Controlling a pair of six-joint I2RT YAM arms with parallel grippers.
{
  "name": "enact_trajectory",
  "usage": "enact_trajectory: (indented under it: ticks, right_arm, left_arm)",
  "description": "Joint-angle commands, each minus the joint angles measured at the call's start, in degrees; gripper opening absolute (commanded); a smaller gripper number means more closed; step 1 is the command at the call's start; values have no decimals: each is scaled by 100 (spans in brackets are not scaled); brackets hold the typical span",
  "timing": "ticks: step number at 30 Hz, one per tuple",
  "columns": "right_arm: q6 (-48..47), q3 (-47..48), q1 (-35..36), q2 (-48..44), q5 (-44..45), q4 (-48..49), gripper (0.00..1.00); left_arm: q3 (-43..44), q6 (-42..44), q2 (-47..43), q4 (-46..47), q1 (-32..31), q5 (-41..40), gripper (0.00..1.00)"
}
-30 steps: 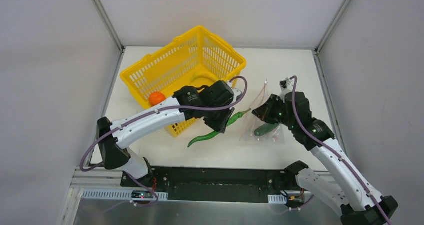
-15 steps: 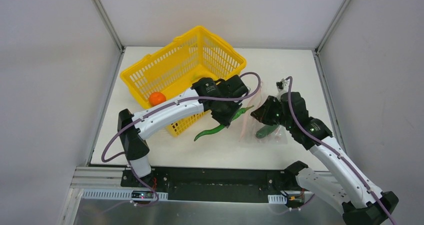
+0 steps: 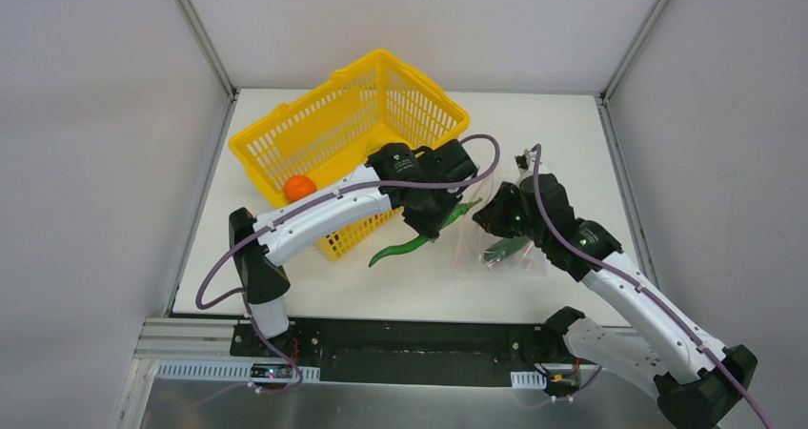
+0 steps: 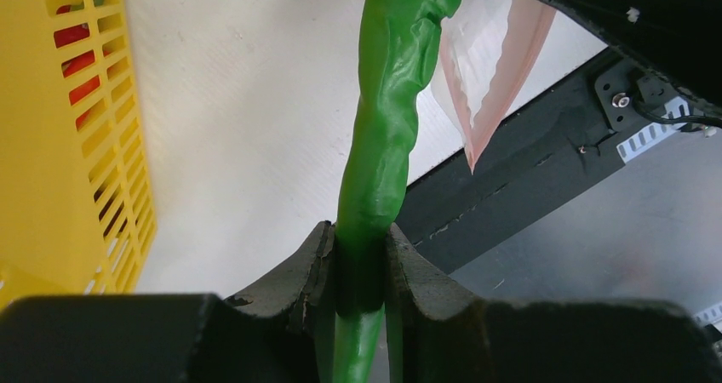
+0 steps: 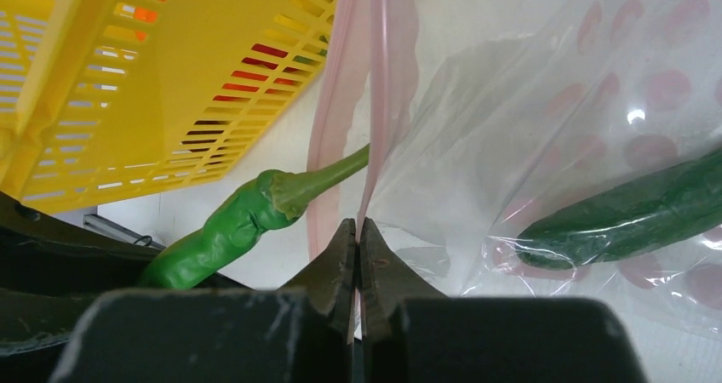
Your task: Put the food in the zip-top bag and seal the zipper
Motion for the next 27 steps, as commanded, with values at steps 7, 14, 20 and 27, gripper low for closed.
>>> enact_trajectory:
  ticks: [7, 14, 20, 27]
  right_arm:
    - [361, -69, 330, -3, 201, 838, 0]
    - [235, -161, 335, -124, -6, 953, 0]
    - [243, -269, 335, -243, -671, 1254, 0]
    - [792, -624, 338, -256, -822, 1743, 0]
  left_arm:
    - [129, -177, 148, 35, -48, 311, 4]
    - [169, -278, 453, -129, -5, 209, 3]
    - [140, -349, 425, -41, 90, 92, 2]
    - [645, -127, 612, -250, 151, 214, 8]
